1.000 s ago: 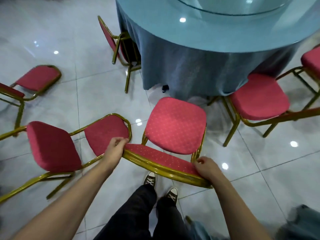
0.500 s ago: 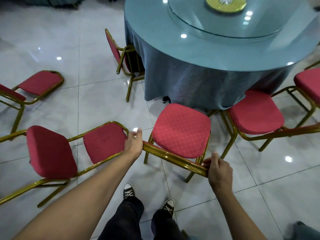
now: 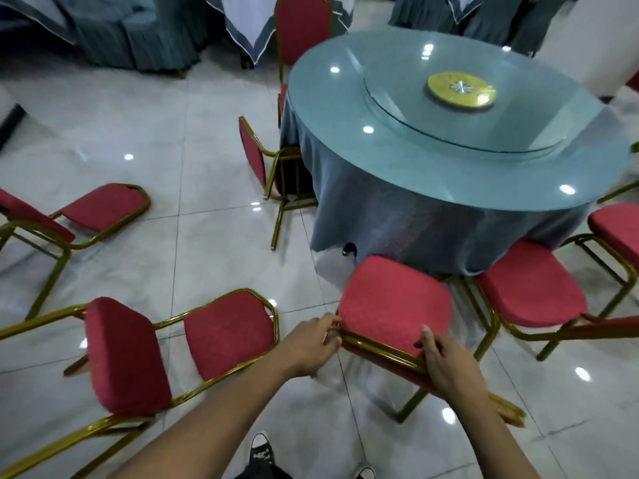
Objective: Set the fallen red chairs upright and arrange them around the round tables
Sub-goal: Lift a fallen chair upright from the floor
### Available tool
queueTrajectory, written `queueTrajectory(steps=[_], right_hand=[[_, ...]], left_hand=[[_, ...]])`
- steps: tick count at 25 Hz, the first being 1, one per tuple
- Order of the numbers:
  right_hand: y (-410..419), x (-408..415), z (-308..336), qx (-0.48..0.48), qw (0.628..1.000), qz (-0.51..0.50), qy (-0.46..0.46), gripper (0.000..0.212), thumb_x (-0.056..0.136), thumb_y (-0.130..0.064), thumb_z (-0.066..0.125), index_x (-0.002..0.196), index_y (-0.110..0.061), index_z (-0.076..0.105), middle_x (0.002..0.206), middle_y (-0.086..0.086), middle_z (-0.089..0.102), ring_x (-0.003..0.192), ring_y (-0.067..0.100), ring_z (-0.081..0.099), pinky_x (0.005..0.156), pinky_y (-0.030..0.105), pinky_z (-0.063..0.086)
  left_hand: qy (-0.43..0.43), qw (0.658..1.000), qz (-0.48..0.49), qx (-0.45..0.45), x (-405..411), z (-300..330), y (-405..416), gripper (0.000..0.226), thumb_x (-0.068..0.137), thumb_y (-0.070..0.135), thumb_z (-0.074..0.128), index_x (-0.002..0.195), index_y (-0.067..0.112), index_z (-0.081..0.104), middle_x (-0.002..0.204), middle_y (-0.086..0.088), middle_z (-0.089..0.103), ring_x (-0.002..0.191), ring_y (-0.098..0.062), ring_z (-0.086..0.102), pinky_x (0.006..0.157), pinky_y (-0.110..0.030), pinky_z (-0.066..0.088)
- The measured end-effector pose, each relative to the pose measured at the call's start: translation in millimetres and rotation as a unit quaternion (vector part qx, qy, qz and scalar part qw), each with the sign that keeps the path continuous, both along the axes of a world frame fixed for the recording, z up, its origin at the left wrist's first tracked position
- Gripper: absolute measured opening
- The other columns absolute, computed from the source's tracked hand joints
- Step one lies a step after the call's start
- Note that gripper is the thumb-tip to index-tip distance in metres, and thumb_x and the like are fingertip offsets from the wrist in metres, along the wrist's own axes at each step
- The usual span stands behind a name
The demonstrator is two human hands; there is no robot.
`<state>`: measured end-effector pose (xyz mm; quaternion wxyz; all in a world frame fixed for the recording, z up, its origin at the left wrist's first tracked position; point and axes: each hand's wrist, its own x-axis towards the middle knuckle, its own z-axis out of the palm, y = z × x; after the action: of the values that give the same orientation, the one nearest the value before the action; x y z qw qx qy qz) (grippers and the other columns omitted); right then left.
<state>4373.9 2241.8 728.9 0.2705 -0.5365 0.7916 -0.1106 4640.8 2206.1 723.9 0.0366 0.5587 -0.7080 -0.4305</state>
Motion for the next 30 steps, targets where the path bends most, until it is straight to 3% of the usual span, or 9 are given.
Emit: queueTrajectory(steps=[4, 8, 12, 18, 21, 25, 30], right_hand=[[-26, 68, 16, -0.037, 0.998, 0.045, 0.012, 0.044, 0.100, -0.055, 0.039, 0.082, -0.025, 0.065, 0.075, -0.007, 0.067, 0.066, 0.011, 0.061, 0.069, 0.034, 0.055], [-58, 129, 28, -0.083, 0.993, 0.080, -0.006, 0.021, 0.100, -0.044, 0.053, 0.106, -0.028, 0.064, 0.099, -0.010, 0.064, 0.090, 0.009, 0.061, 0.083, 0.032, 0.051], [-96, 168, 32, -0.093, 0.989, 0.111, -0.042, 0.019, 0.099, -0.038, 0.055, 0.112, -0.028, 0.064, 0.104, -0.010, 0.063, 0.092, 0.005, 0.059, 0.081, 0.026, 0.049], [-199, 212, 32, -0.106, 0.983, 0.116, -0.095, 0.023, 0.099, -0.033, 0.057, 0.115, -0.021, 0.068, 0.109, -0.005, 0.066, 0.098, 0.011, 0.063, 0.089, 0.038, 0.055], [-264, 232, 38, -0.124, 0.975, 0.137, -0.122, 0.021, 0.099, -0.031, 0.056, 0.115, -0.020, 0.067, 0.109, -0.004, 0.065, 0.098, 0.010, 0.062, 0.087, 0.032, 0.053], [-331, 249, 54, -0.144, 0.968, 0.164, -0.121, 0.020, 0.100, -0.030, 0.056, 0.114, -0.020, 0.067, 0.104, -0.008, 0.061, 0.091, 0.005, 0.056, 0.071, 0.008, 0.036], [-388, 267, 65, -0.156, 0.963, 0.179, -0.129, 0.018, 0.100, -0.030, 0.057, 0.112, -0.021, 0.067, 0.106, -0.004, 0.064, 0.092, 0.008, 0.059, 0.070, 0.014, 0.040]], left_hand=[[-0.021, 0.998, 0.027, -0.057, 60, 24, -13, 0.044, 0.102, 0.041, 0.047, 0.144, 0.031, 0.041, 0.141, -0.003, 0.053, 0.125, -0.021, 0.052, 0.105, -0.041, 0.045], [-0.017, 0.993, 0.072, -0.089, 114, 33, -32, 0.041, 0.101, 0.042, 0.047, 0.140, 0.033, 0.044, 0.137, -0.001, 0.056, 0.120, -0.019, 0.054, 0.102, -0.041, 0.046], [-0.020, 0.989, 0.104, -0.107, 152, 34, -58, 0.033, 0.100, 0.040, 0.048, 0.133, 0.034, 0.050, 0.132, 0.002, 0.057, 0.121, -0.019, 0.052, 0.104, -0.041, 0.043], [-0.039, 0.984, 0.135, -0.108, 187, 43, -140, 0.028, 0.101, 0.035, 0.050, 0.127, 0.030, 0.059, 0.132, 0.003, 0.057, 0.123, -0.020, 0.049, 0.107, -0.041, 0.039], [-0.046, 0.978, 0.160, -0.122, 205, 58, -189, 0.028, 0.102, 0.034, 0.048, 0.128, 0.030, 0.058, 0.133, 0.005, 0.056, 0.125, -0.019, 0.046, 0.108, -0.040, 0.036], [-0.044, 0.967, 0.202, -0.146, 225, 81, -244, 0.028, 0.103, 0.036, 0.047, 0.128, 0.032, 0.058, 0.134, 0.007, 0.054, 0.126, -0.016, 0.044, 0.110, -0.038, 0.034], [-0.018, 0.957, 0.239, -0.164, 240, 94, -303, 0.028, 0.103, 0.036, 0.047, 0.128, 0.031, 0.058, 0.133, 0.008, 0.055, 0.126, -0.015, 0.044, 0.110, -0.037, 0.036]])
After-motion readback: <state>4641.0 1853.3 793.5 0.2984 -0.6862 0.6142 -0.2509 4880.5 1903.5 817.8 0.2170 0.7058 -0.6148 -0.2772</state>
